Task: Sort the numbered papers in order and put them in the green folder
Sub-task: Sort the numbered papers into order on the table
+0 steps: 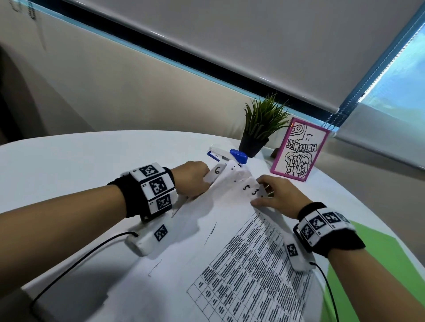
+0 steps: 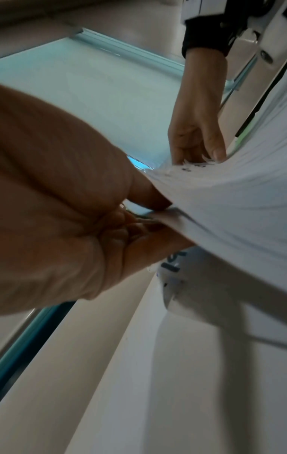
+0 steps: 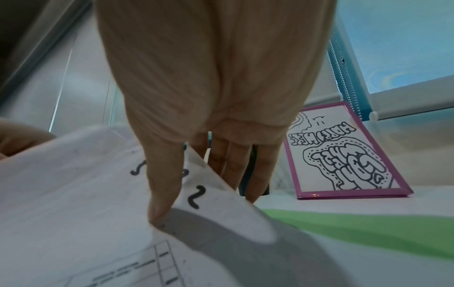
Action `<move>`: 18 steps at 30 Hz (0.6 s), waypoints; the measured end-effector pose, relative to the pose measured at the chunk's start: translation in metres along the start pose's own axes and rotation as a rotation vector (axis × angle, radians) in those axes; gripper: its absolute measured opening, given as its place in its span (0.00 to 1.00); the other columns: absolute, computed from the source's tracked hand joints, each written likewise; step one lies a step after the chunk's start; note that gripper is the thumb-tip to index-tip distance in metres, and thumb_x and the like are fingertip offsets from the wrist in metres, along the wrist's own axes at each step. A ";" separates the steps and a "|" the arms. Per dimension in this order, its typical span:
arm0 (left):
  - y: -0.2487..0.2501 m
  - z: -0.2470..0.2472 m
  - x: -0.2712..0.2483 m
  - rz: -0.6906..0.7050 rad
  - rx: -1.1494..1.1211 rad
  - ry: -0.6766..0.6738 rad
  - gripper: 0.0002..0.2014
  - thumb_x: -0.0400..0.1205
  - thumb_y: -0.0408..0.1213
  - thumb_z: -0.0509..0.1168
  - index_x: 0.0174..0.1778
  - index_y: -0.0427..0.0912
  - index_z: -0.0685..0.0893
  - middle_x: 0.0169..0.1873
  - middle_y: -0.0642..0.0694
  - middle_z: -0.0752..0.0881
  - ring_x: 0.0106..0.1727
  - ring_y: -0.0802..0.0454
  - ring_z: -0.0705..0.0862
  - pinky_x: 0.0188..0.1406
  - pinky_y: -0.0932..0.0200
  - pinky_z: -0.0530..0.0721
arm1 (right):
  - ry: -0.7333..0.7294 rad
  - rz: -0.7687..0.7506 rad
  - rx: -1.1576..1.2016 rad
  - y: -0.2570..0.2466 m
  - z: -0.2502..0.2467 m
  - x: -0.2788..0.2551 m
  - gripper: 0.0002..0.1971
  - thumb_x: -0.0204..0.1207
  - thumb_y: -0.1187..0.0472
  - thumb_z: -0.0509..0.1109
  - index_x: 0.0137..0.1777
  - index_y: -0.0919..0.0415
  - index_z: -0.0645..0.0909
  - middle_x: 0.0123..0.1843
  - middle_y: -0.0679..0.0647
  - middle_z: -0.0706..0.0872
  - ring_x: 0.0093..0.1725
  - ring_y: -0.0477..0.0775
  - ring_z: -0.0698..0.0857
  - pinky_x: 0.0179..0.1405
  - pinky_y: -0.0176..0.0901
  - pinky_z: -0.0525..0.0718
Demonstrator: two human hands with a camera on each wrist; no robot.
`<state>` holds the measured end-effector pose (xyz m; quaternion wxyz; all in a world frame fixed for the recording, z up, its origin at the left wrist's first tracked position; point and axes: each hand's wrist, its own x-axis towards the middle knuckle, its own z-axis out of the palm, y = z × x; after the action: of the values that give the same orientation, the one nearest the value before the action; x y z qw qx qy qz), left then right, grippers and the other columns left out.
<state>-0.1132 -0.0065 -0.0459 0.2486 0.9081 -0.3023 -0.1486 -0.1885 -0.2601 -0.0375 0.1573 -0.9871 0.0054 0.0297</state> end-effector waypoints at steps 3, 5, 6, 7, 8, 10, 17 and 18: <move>0.004 -0.002 -0.004 -0.020 0.004 -0.012 0.20 0.87 0.41 0.49 0.32 0.35 0.73 0.36 0.36 0.82 0.36 0.43 0.77 0.32 0.58 0.72 | 0.115 0.006 0.064 0.004 0.002 -0.005 0.22 0.68 0.56 0.83 0.60 0.54 0.82 0.52 0.45 0.86 0.48 0.43 0.86 0.49 0.37 0.85; 0.006 -0.002 -0.005 -0.039 0.009 -0.023 0.19 0.87 0.40 0.48 0.32 0.35 0.72 0.36 0.36 0.81 0.37 0.43 0.76 0.30 0.57 0.71 | 0.167 -0.017 0.090 0.007 0.004 -0.009 0.17 0.70 0.60 0.81 0.59 0.56 0.85 0.52 0.47 0.89 0.46 0.41 0.88 0.47 0.32 0.84; 0.006 -0.002 -0.006 -0.046 0.011 -0.024 0.19 0.87 0.40 0.48 0.33 0.35 0.72 0.36 0.36 0.80 0.37 0.43 0.76 0.28 0.58 0.69 | 0.196 -0.033 0.096 0.009 0.004 -0.012 0.15 0.72 0.61 0.79 0.59 0.56 0.86 0.51 0.47 0.91 0.46 0.41 0.89 0.47 0.32 0.85; 0.006 -0.002 -0.006 -0.050 0.014 -0.022 0.19 0.87 0.40 0.48 0.33 0.35 0.72 0.35 0.37 0.80 0.37 0.43 0.75 0.27 0.58 0.68 | 0.223 -0.047 0.102 0.010 0.005 -0.014 0.14 0.73 0.62 0.78 0.59 0.56 0.87 0.52 0.48 0.91 0.46 0.40 0.89 0.49 0.34 0.86; 0.006 -0.002 -0.005 -0.052 0.016 -0.020 0.19 0.86 0.41 0.48 0.31 0.36 0.71 0.35 0.37 0.79 0.36 0.43 0.75 0.27 0.58 0.68 | 0.245 -0.059 0.111 0.012 0.005 -0.016 0.13 0.74 0.62 0.77 0.59 0.56 0.88 0.52 0.47 0.92 0.46 0.40 0.90 0.51 0.36 0.88; 0.007 -0.001 -0.005 -0.063 0.019 -0.023 0.20 0.87 0.42 0.48 0.30 0.37 0.69 0.35 0.37 0.78 0.36 0.43 0.74 0.26 0.58 0.67 | 0.270 -0.084 0.133 0.013 0.006 -0.019 0.11 0.75 0.62 0.76 0.58 0.55 0.89 0.51 0.46 0.92 0.47 0.41 0.90 0.55 0.41 0.88; 0.007 0.000 -0.004 -0.087 0.000 -0.019 0.22 0.87 0.45 0.48 0.28 0.39 0.67 0.31 0.41 0.76 0.35 0.43 0.73 0.31 0.57 0.69 | 0.334 -0.158 0.168 0.010 0.007 -0.022 0.10 0.73 0.66 0.77 0.51 0.53 0.87 0.45 0.42 0.90 0.45 0.40 0.88 0.55 0.47 0.87; 0.007 0.000 -0.005 -0.090 -0.002 -0.018 0.22 0.87 0.45 0.48 0.28 0.39 0.66 0.31 0.41 0.75 0.34 0.43 0.72 0.31 0.57 0.69 | 0.329 -0.164 0.195 0.009 0.007 -0.022 0.13 0.75 0.67 0.75 0.57 0.53 0.87 0.48 0.41 0.90 0.47 0.38 0.88 0.56 0.44 0.88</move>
<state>-0.1199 -0.0084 -0.0415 0.2398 0.9191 -0.2635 -0.1682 -0.2113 -0.2664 -0.0457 0.2509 -0.9559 -0.0463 -0.1456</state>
